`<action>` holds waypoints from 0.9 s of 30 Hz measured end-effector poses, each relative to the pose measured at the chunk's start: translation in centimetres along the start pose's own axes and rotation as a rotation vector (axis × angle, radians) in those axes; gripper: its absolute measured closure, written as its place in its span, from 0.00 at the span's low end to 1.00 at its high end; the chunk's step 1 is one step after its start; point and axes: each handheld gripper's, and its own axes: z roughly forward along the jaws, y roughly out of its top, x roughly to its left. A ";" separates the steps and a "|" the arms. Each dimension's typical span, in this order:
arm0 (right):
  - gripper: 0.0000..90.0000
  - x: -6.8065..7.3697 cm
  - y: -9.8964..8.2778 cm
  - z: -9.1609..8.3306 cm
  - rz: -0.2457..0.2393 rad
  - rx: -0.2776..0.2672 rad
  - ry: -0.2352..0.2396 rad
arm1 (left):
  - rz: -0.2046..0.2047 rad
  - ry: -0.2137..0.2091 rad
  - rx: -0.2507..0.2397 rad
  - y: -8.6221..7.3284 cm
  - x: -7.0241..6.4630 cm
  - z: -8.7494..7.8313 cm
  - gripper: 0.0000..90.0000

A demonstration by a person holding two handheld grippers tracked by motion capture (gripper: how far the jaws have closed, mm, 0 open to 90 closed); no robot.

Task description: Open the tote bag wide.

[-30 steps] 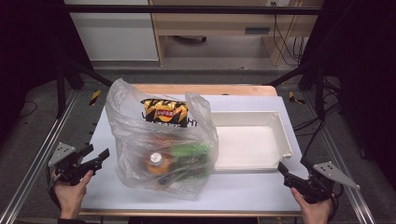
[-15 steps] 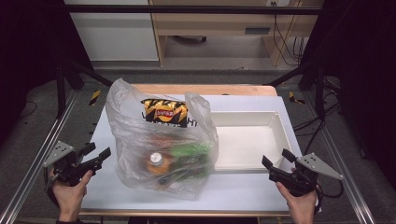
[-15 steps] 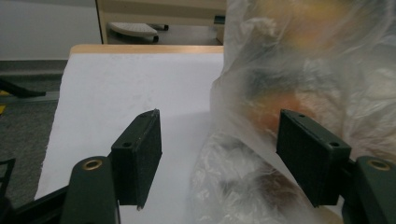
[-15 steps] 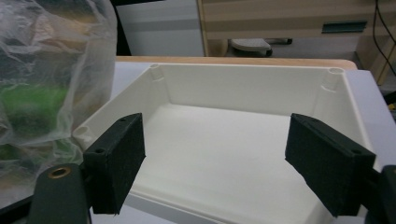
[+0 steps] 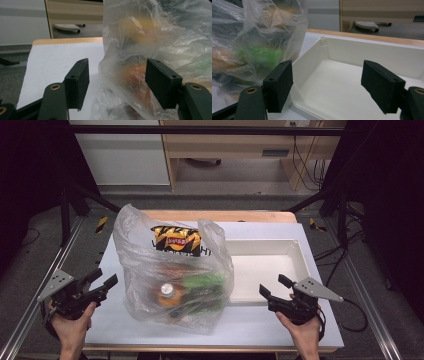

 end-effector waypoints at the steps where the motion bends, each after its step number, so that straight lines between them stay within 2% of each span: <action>1: 0.29 0.2 0.1 0.2 0.002 -0.003 0.007 | 0.002 -0.002 -0.002 0.2 -0.1 0.0 0.40; 10: 0.31 2.2 1.8 1.5 -0.031 -0.019 0.069 | 0.003 -0.021 -0.020 1.4 -0.5 0.3 0.40; 13: 0.32 2.8 2.2 1.9 -0.042 -0.019 0.085 | 0.006 -0.015 -0.021 1.7 -0.6 0.5 0.40; 16: 0.34 3.9 2.8 2.9 -0.056 -0.015 0.121 | 0.009 -0.014 -0.037 2.4 -0.8 0.9 0.39; 17: 0.34 3.9 2.8 2.9 -0.056 -0.015 0.121 | 0.009 -0.014 -0.037 2.4 -0.8 0.9 0.39; 21: 0.37 5.4 3.7 4.0 -0.080 -0.012 0.155 | 0.014 -0.029 -0.028 3.2 -1.3 1.7 0.38; 27: 0.41 6.4 4.3 4.7 -0.101 -0.005 0.174 | 0.044 -0.041 -0.007 4.2 -2.4 3.2 0.36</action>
